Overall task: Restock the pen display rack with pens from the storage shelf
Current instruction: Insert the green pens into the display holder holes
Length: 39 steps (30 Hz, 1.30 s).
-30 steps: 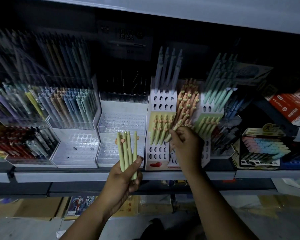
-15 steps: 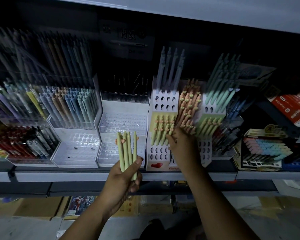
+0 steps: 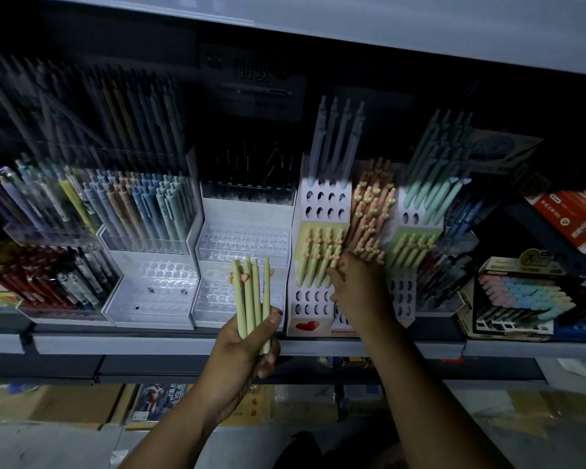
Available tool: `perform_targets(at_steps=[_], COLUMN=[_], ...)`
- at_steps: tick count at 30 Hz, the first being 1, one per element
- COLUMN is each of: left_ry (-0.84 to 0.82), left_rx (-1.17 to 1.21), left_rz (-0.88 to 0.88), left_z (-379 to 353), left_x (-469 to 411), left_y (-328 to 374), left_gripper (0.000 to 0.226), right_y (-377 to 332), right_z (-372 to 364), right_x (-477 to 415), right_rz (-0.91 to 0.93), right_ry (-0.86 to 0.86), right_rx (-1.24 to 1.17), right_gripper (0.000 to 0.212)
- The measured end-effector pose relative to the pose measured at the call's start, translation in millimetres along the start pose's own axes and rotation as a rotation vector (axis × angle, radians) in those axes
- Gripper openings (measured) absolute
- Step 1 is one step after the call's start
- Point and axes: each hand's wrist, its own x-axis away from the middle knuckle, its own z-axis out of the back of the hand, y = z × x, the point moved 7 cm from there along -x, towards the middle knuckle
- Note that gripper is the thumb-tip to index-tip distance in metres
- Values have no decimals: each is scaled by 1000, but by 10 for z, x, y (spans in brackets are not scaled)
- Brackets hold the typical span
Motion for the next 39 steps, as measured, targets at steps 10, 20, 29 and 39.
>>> perform_targets(at_steps=[10,20,29,39], left_ry=[36,37,20,8], left_rx=[-17,-103,-85,-37], left_rz=[-31,-64,-80,-83], left_z=[-10,-250,-258,-222], left_x=[-80,-259,-187,-172], left_y=[11,84,102,131], left_gripper=[15,33,10,13], right_y=[-199,-465,-505,-518], right_z=[625,487,353,294], right_x=[144,195,259,245], right_rz=[15,-89,-118,-119], right_ry=[245,-301,-448,-362], right_rx=[-288,-897,-1127,-1149], right_gripper=[21,6,17,18])
